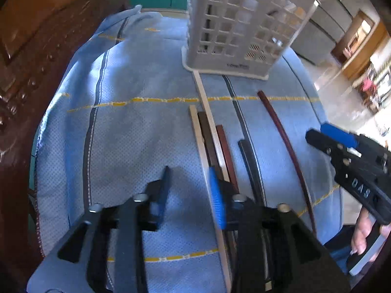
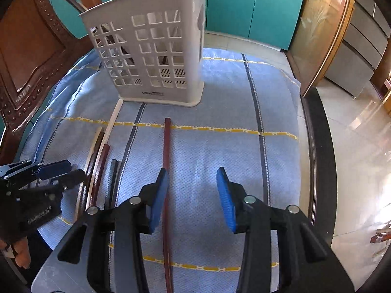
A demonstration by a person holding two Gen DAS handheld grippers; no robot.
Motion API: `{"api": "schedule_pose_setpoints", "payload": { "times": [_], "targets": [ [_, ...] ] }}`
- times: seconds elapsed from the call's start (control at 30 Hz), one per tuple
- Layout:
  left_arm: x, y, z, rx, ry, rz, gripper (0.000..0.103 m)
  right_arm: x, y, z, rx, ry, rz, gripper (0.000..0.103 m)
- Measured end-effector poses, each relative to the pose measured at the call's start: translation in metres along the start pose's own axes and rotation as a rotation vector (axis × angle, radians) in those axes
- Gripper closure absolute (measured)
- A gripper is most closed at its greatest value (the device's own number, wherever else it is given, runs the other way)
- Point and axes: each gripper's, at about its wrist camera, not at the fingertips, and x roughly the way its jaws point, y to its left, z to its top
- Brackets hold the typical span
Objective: Organize utensils
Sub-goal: 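Withdraw both tools from the holder back over the loose chopsticks, then close the left tool on a light wooden chopstick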
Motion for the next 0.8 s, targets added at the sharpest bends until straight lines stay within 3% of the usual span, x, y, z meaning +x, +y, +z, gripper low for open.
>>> {"api": "schedule_pose_setpoints", "payload": {
  "times": [0.23,0.33,0.4,0.5,0.63,0.8],
  "targets": [
    [0.004,0.000,-0.007,0.017,-0.014,0.030,0.060,0.007,0.001,0.005,-0.014,0.023,-0.026,0.059],
    [0.005,0.005,-0.007,0.000,-0.014,0.026,0.069,0.009,0.001,0.003,-0.011,0.031,-0.031,0.059],
    [0.004,0.006,-0.005,0.000,-0.018,0.015,0.084,0.014,0.000,0.005,-0.010,0.036,-0.033,0.059],
    [0.001,0.005,-0.005,0.009,-0.022,0.009,0.095,0.014,-0.001,0.004,-0.012,0.038,-0.038,0.059],
    [-0.001,0.010,0.001,0.005,-0.033,0.004,0.101,0.014,-0.002,0.003,-0.014,0.042,-0.043,0.059],
    [-0.014,0.027,0.012,-0.045,-0.074,-0.003,0.102,0.015,-0.003,0.003,-0.007,0.044,-0.044,0.059]
  ]
}}
